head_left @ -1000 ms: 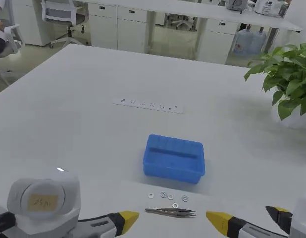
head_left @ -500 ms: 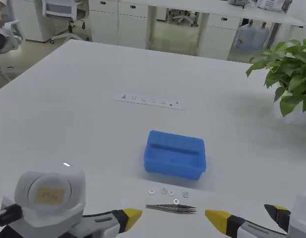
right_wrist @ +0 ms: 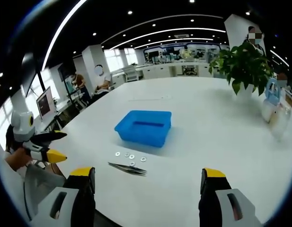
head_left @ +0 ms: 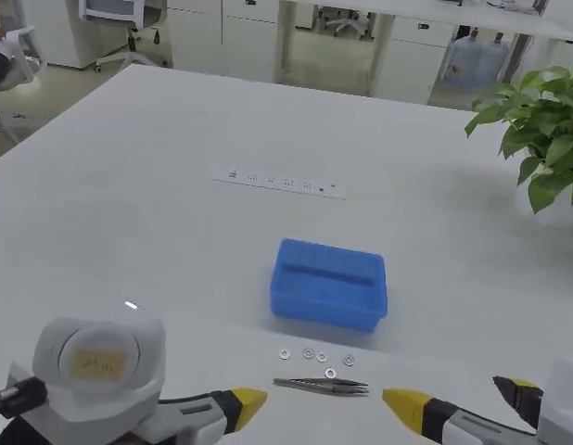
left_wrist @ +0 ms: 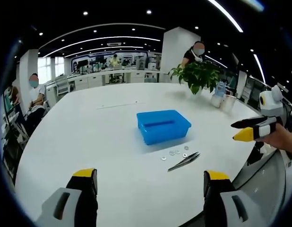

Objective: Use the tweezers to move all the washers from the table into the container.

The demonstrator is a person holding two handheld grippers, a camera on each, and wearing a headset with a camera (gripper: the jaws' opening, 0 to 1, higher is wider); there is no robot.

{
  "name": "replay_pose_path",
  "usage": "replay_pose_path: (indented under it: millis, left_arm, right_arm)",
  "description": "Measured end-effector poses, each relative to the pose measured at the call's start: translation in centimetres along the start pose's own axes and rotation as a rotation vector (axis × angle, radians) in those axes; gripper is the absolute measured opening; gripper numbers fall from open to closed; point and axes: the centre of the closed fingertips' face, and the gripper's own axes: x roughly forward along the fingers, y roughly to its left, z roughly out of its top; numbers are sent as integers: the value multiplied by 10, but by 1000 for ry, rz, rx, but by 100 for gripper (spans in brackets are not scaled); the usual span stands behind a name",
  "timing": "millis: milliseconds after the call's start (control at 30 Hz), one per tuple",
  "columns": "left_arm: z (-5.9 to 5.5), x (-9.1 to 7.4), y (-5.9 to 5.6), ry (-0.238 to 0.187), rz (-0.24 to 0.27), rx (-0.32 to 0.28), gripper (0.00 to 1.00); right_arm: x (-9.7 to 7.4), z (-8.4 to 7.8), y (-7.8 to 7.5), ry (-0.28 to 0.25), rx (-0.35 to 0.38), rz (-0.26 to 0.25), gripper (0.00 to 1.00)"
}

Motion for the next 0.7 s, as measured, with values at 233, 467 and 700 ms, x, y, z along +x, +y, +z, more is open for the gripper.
replay_pose_path:
  millis: [233, 467, 700]
  left_arm:
    - [4, 5, 5, -11, 3, 17, 97]
    - [11, 19, -11, -7, -121, 110, 76]
    - [-6, 42, -35, 131, -261, 301, 39]
  right_arm:
    - [4, -1, 0, 4, 2, -2, 92]
    - [11, -4, 4, 32, -9, 12, 91]
    - [21, -7, 8, 61, 1, 27, 90]
